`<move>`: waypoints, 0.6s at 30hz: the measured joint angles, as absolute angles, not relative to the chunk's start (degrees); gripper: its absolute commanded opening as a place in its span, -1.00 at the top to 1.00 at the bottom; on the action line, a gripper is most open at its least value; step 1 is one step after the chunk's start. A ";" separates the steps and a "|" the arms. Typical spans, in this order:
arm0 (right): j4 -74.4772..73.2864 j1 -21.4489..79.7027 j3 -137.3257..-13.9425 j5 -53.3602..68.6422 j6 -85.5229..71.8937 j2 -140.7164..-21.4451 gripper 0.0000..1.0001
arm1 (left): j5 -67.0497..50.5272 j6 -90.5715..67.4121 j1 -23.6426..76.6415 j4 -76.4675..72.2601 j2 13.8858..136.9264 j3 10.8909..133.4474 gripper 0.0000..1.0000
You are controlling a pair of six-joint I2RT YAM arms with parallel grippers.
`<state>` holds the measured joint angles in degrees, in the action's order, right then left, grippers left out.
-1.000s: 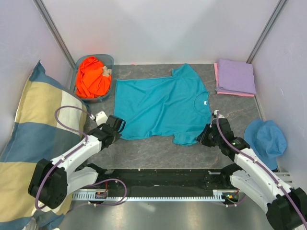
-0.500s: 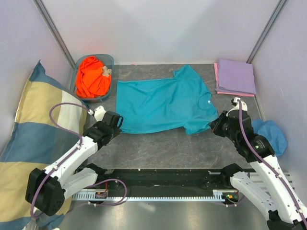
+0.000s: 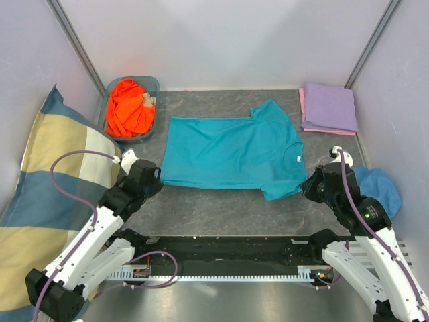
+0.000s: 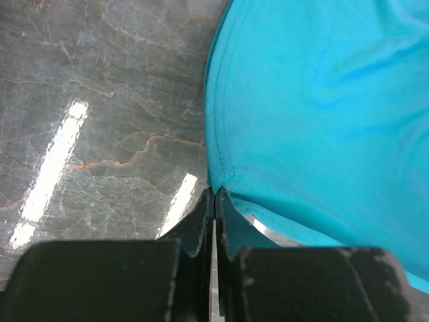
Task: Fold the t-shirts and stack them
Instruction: Fold the flattened tshirt in 1/3 of the way
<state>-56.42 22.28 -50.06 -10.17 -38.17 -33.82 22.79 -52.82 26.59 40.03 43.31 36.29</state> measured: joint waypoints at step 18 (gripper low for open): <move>-44.66 22.28 -46.74 -11.14 -38.11 -48.64 1.00 | 27.09 -50.11 26.20 32.77 62.57 46.37 0.96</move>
<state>-44.66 22.28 -46.74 -11.14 -38.11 -48.64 27.09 -50.11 26.20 32.77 62.57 46.37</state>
